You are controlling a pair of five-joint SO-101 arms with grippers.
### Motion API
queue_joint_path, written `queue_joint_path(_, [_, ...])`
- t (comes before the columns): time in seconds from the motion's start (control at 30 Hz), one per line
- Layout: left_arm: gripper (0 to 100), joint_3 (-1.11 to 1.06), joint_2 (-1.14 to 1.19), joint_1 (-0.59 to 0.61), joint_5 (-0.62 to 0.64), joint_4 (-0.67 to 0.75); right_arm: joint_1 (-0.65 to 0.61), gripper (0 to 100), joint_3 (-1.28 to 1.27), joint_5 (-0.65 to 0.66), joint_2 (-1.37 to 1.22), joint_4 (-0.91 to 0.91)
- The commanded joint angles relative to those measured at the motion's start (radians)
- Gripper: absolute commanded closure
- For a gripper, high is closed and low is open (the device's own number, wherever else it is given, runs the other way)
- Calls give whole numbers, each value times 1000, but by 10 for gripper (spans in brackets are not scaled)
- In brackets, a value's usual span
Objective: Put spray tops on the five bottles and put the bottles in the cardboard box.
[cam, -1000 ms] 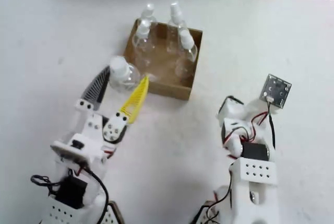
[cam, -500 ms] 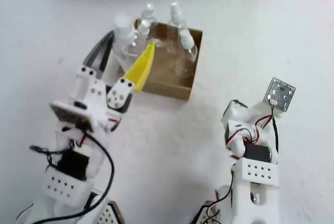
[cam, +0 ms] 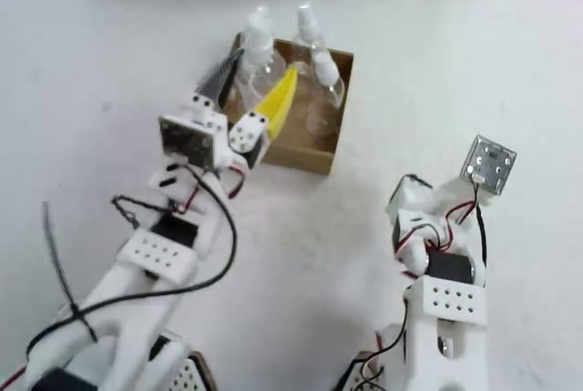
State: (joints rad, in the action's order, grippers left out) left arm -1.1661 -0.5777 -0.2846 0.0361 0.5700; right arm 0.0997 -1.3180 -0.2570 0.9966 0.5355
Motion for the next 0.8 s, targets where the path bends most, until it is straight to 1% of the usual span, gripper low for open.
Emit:
queue_joint_path(0.0, [978,72,124,-1,11,143,10,981,5,9,1,4])
queue_joint_path(0.07, [978,87,197,-1,11,195,10,981,5,9,1,4])
queue_joint_path(0.2, [978,129,340,-1,11,245,10,981,5,9,1,4])
queue_joint_path(0.37, [978,178,512,-1,11,347,10,981,5,9,1,4])
queue_joint_path(0.57, [979,189,687,1,11,528,10,981,5,11,-2,4])
queue_joint_path(0.77, [979,238,800,1,11,557,8,981,5,52,-4,4])
